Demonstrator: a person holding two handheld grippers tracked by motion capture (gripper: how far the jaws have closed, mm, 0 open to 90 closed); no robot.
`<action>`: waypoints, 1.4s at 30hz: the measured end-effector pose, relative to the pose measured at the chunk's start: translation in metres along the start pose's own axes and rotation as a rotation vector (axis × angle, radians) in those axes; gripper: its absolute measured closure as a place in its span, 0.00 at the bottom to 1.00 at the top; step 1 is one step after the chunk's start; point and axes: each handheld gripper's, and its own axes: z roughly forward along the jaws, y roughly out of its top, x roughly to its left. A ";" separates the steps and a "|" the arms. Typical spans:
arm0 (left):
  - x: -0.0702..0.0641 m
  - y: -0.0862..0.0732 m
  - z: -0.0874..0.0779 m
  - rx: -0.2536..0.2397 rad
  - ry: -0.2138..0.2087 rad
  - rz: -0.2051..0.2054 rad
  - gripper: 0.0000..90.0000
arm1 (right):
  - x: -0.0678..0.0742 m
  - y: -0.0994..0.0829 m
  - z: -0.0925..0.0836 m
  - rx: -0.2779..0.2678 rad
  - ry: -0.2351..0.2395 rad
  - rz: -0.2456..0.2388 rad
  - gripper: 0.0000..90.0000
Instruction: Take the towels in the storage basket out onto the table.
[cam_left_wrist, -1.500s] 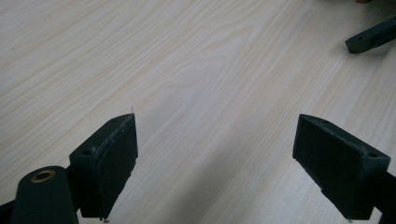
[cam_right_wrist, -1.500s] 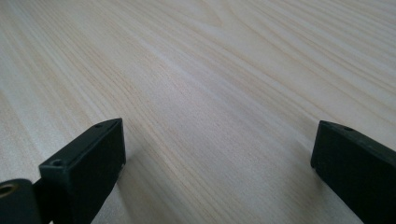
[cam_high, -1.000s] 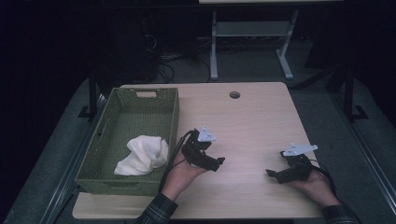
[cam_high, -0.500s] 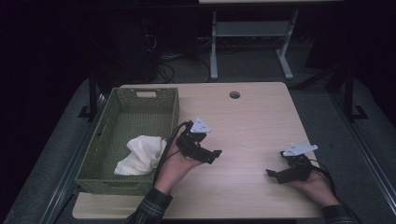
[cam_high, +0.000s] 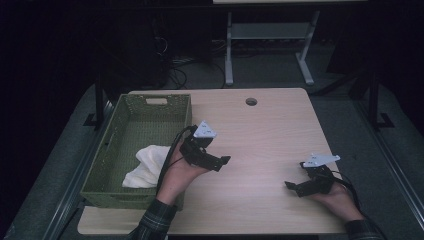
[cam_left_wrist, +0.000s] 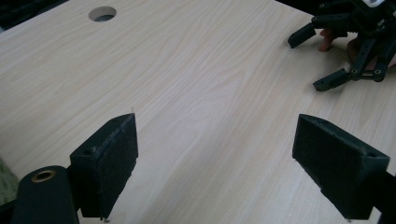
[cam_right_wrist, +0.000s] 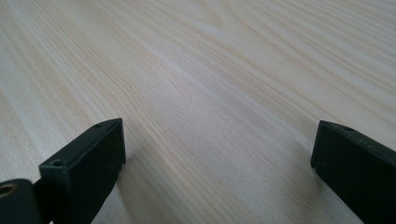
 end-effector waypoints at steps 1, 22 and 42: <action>0.001 -0.001 -0.002 0.001 0.002 -0.002 0.15 | 0.000 0.000 0.000 0.000 0.000 0.000 0.03; 0.030 -0.018 -0.033 -0.009 0.083 -0.062 0.16 | 0.000 0.000 0.000 0.000 0.000 -0.001 0.03; 0.060 -0.048 -0.075 0.007 0.164 -0.124 0.16 | 0.000 0.000 0.000 0.000 0.000 -0.001 0.03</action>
